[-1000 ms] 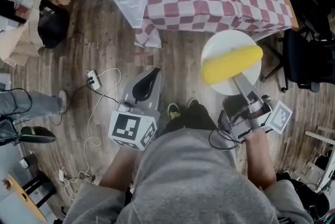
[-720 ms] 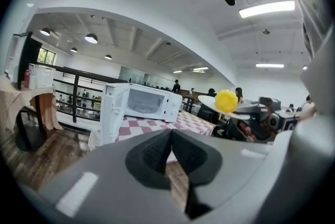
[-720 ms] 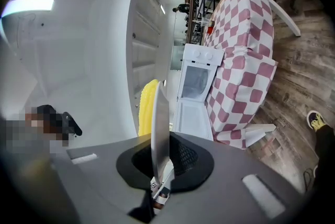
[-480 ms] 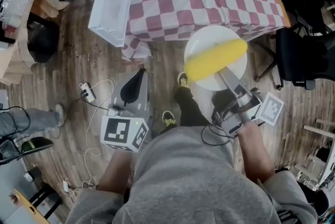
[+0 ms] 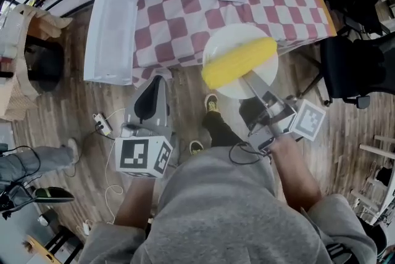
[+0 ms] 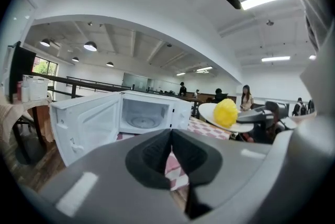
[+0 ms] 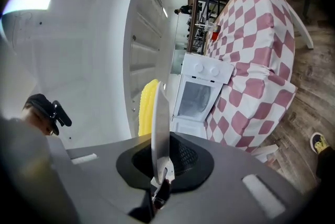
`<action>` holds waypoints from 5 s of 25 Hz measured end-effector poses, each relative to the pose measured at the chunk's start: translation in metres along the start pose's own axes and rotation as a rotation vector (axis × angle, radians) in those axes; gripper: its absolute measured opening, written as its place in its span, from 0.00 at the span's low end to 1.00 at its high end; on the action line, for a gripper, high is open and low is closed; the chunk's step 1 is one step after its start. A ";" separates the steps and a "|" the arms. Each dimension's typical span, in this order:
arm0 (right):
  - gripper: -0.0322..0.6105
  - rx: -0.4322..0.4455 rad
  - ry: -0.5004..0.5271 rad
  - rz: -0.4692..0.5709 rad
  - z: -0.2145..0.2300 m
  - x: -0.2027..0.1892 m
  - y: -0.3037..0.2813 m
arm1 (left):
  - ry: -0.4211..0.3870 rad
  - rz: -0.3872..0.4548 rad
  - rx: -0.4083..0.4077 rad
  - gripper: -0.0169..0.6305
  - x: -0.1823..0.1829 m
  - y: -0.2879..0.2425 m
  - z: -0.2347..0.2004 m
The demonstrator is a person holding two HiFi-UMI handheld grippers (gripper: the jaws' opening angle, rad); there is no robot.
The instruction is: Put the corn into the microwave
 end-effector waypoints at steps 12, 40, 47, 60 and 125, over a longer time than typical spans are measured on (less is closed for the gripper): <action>0.06 -0.017 0.027 0.138 0.019 0.038 -0.048 | -0.011 0.023 0.060 0.04 0.028 -0.060 0.004; 0.06 -0.006 0.012 0.014 0.052 0.092 -0.124 | -0.017 0.027 0.154 0.04 0.047 -0.142 -0.019; 0.06 -0.027 0.011 0.011 0.056 0.093 -0.154 | 0.009 0.009 0.141 0.04 0.050 -0.155 -0.048; 0.06 -0.063 -0.016 0.047 0.070 0.089 -0.219 | 0.018 0.017 0.051 0.04 0.061 -0.195 -0.106; 0.07 -0.282 -0.234 0.131 0.227 0.092 -0.345 | 0.022 -0.057 -0.051 0.04 0.026 -0.255 -0.192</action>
Point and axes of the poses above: the fingertips, and each gripper's own axes: y backward along the fingers, z to its right, x out of its top, the point moved 3 cm from there along y, backward along the fingers
